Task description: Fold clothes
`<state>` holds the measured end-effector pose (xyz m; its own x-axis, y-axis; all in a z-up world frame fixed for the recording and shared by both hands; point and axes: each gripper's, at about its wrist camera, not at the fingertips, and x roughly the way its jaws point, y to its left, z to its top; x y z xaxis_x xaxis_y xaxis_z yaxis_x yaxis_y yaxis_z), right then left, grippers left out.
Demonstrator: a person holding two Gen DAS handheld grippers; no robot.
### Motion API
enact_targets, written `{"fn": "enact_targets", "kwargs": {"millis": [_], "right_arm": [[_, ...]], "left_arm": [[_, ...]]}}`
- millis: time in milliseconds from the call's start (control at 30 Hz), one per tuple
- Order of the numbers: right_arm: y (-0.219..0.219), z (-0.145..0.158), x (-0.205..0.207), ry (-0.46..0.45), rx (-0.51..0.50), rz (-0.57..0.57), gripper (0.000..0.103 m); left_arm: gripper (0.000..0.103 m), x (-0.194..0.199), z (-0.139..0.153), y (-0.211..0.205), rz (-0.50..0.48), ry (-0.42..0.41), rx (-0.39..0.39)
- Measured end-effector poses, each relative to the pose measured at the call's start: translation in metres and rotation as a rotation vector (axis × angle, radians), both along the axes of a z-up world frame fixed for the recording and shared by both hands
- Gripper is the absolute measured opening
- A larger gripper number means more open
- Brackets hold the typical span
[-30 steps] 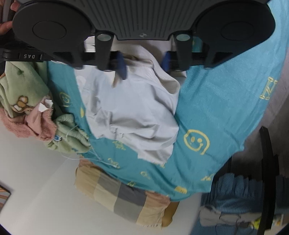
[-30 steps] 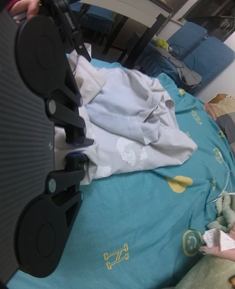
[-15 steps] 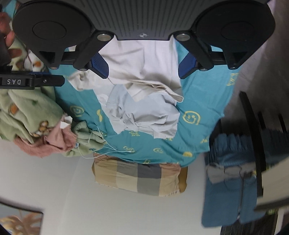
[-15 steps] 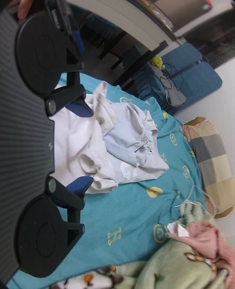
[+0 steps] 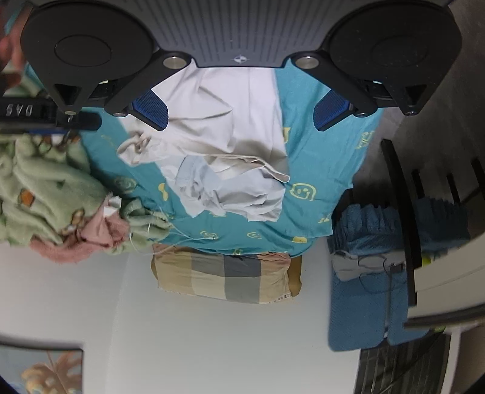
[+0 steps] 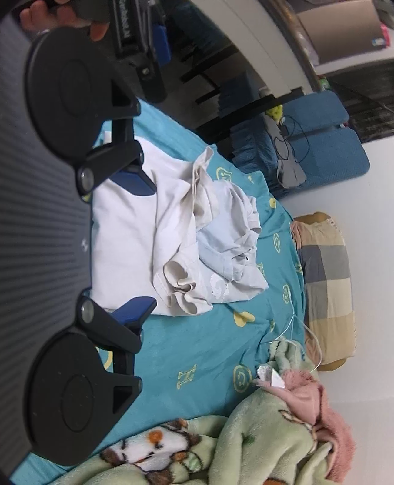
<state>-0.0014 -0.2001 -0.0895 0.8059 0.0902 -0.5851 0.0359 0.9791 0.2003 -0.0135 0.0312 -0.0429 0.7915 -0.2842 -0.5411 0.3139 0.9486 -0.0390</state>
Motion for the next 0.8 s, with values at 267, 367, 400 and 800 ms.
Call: {"fn": "enact_targets", "kwargs": {"millis": [267, 367, 400, 800], "right_arm": [[0.007, -0.006, -0.003, -0.020, -0.048, -0.023, 0.075], [0.005, -0.006, 0.000, -0.022, -0.042, -0.036, 0.075], [0.005, -0.006, 0.001, -0.022, -0.040, -0.041, 0.075], [-0.004, -0.009, 0.001, -0.008, -0.040, -0.108, 0.075]], "left_arm": [[0.103, 0.002, -0.004, -0.001, 0.015, -0.014, 0.000], [0.103, 0.008, -0.008, 0.001, 0.038, 0.012, -0.002], [0.103, 0.009, -0.010, 0.001, 0.044, 0.018, -0.003], [0.103, 0.028, -0.031, 0.015, 0.074, 0.194, -0.106]]}}
